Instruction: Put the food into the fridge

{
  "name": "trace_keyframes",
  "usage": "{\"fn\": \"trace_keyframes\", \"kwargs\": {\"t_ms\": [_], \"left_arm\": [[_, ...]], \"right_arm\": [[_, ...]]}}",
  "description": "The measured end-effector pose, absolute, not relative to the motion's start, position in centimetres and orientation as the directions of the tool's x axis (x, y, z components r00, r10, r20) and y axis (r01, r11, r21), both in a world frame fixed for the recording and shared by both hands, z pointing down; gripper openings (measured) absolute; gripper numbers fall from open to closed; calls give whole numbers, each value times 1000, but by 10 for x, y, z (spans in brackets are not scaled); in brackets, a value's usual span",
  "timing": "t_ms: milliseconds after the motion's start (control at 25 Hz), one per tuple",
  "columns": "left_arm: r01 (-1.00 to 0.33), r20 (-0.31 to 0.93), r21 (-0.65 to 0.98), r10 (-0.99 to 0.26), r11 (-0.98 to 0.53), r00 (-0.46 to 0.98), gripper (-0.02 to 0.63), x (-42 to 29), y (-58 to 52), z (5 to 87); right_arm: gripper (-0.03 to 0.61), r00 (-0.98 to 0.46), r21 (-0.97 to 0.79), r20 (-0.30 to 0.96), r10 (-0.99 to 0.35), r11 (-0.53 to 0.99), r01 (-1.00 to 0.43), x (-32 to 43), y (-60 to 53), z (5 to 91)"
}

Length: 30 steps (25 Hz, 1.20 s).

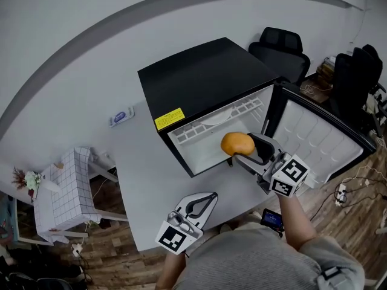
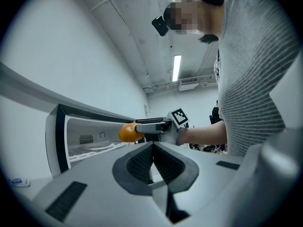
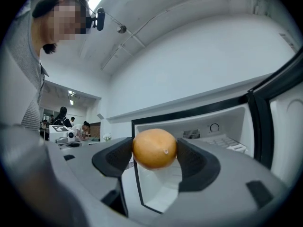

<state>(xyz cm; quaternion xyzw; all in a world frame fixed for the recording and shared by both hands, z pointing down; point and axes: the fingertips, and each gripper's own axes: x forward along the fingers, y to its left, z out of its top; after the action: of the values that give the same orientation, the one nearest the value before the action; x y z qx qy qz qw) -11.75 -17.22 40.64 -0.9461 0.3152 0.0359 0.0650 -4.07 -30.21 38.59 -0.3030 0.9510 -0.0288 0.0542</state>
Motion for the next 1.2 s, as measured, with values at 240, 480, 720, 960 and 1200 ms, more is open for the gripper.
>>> {"fn": "trace_keyframes", "kwargs": {"t_ms": [240,480,720,960,1200], "left_arm": [[-617,-107,-104,-608,-780,787,11,-122,-184,404],[-608,-101,-114,-600,-785,794,11,-113,-191,405],[-608,-93,-113,-601,-786,794,11,-113,-192,405],[-612,-73,-118,-608,-782,790,11,-115,-194,408],[-612,-64,-115,-608,-783,791,11,-118,-199,410]], "right_arm": [[299,-800,-120,-69,-596,801,-586,-45,-333,391],[299,-783,-137,-57,-619,782,-608,-47,-358,396],[300,-744,-176,-69,-665,742,-647,-48,-387,400],[300,-717,-175,-64,-694,716,-676,-55,-406,406],[300,-709,-161,-51,-703,707,-689,-64,-419,408]]}}
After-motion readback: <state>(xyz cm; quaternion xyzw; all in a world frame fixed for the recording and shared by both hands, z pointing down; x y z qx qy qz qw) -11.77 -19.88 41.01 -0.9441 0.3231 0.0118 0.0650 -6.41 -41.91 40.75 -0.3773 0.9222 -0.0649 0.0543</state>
